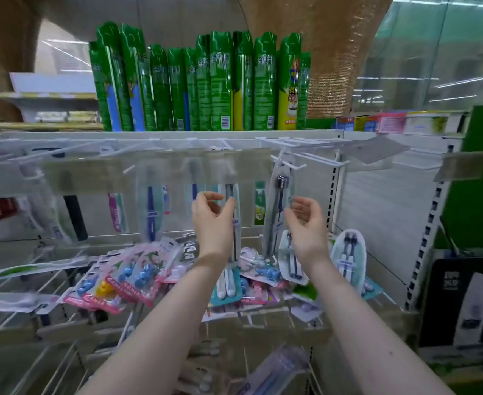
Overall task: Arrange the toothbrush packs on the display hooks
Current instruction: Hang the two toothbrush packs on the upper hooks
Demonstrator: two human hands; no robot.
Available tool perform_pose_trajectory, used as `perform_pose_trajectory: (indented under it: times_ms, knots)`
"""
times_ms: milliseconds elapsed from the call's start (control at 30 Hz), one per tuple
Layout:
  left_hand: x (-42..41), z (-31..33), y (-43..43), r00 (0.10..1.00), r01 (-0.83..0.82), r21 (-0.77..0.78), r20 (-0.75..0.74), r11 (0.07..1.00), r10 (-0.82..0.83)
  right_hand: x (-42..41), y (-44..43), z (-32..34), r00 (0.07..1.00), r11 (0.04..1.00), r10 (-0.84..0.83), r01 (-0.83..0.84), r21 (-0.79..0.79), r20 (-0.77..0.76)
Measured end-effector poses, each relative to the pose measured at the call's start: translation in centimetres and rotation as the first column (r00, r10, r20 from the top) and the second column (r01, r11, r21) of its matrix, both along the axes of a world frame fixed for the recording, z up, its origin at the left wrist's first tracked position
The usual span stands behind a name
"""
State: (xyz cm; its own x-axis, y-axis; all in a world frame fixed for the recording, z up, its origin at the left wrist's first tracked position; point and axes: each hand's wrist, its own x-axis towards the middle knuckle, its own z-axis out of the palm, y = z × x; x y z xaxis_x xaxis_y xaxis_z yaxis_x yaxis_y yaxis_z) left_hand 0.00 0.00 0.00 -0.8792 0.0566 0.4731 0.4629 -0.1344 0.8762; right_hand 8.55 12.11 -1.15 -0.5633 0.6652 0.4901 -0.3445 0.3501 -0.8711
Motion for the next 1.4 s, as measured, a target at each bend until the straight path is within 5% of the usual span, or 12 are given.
perform_pose_trajectory:
  times_ms: [200,433,1400]
  knots:
    - [-1.7,0.6,1.7,0.983,-0.182,-0.068,-0.011,0.981,0.182,-2.2,2.7,0.5,0.991,0.996,0.094,-0.093,-0.016,0.097]
    - [-2.9,0.4,2.8,0.985,-0.096,-0.154,0.13,0.983,0.116,-4.6,4.6,0.0,0.983,0.985,0.168,-0.165,-0.052,0.07]
    - [-2.5,0.8,2.0,0.993,-0.024,-0.076,0.113,0.997,0.032,-5.4,3.4,0.9,0.977,0.967,0.205,-0.211,-0.145,-0.055]
